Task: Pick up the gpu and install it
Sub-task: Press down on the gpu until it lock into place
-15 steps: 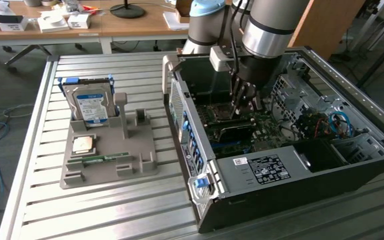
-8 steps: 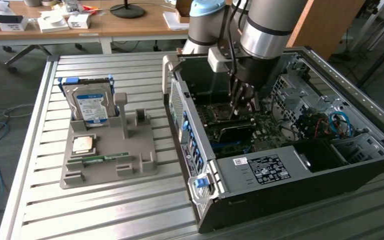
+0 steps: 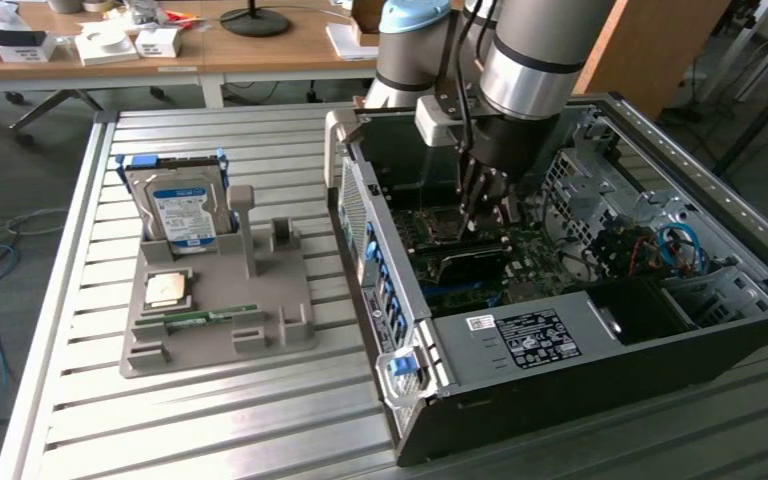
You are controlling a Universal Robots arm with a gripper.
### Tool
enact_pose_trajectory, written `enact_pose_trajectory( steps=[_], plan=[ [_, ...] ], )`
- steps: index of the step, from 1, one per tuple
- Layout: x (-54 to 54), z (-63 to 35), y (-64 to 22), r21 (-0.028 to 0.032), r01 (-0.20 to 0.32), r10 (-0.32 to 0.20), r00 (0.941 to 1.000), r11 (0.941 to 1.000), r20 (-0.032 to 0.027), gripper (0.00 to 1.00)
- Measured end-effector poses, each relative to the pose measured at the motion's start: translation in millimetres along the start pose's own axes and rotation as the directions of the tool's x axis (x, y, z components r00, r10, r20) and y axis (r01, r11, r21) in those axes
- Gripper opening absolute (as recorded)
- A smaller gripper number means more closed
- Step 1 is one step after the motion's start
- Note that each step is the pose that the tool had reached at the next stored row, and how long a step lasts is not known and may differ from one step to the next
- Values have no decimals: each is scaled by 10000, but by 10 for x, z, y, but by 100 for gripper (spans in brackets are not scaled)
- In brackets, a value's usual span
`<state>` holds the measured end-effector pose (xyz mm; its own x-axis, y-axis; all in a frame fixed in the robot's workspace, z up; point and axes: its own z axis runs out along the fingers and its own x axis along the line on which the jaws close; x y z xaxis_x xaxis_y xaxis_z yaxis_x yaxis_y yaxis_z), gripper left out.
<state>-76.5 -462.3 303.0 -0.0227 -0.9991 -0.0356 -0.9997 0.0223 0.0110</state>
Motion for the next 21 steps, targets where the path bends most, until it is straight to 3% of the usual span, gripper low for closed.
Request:
enact_pose_trajectory(
  steps=[21],
  plan=[
    [-51, 34, 7, 0, 0, 0, 10000, 10000, 0, 11]
  ],
)
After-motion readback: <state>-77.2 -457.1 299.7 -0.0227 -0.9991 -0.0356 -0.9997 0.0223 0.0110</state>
